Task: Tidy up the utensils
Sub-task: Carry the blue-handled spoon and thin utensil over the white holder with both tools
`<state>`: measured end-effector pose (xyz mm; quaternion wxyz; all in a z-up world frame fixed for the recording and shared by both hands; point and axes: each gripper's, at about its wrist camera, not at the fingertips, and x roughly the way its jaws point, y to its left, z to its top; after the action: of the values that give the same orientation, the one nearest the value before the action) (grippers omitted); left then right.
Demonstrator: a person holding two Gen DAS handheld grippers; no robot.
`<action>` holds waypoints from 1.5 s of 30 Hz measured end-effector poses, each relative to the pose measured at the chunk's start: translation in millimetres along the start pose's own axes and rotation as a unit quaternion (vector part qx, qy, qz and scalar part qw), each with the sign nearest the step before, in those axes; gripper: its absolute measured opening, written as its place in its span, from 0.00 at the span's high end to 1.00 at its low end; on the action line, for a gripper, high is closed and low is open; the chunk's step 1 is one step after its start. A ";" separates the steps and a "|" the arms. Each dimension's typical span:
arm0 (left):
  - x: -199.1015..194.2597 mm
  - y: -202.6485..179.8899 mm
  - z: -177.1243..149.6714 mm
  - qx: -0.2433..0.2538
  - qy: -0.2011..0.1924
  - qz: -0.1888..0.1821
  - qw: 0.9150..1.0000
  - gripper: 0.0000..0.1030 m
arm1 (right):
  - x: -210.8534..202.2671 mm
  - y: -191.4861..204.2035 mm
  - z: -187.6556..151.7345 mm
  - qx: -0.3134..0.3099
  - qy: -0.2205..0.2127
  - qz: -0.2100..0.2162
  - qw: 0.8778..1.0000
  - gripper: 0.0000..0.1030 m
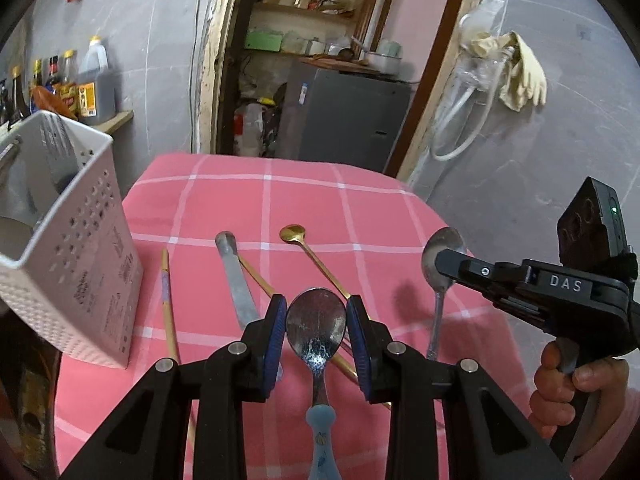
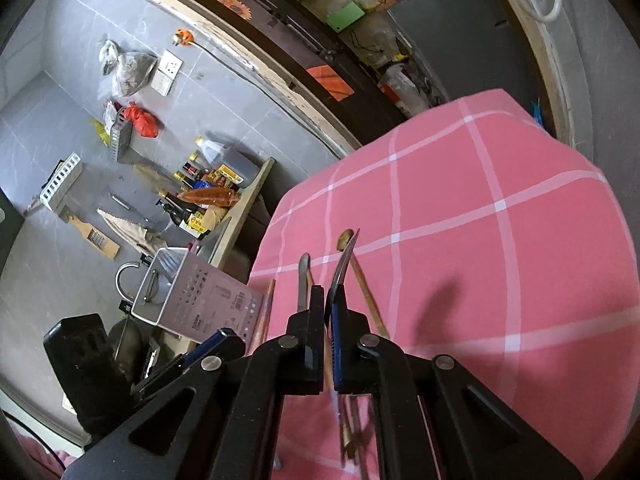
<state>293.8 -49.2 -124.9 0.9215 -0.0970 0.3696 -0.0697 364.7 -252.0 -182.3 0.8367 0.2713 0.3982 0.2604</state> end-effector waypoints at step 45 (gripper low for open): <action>-167.9 143.3 130.6 -0.026 -0.213 0.035 0.976 0.72 | 38.9 267.7 21.7 -0.197 -0.150 0.116 0.962 0.97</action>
<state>272.2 140.2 46.7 0.9782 -0.1203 0.1694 -0.0057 344.7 -39.9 -14.0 0.8878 0.1818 0.1748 0.3849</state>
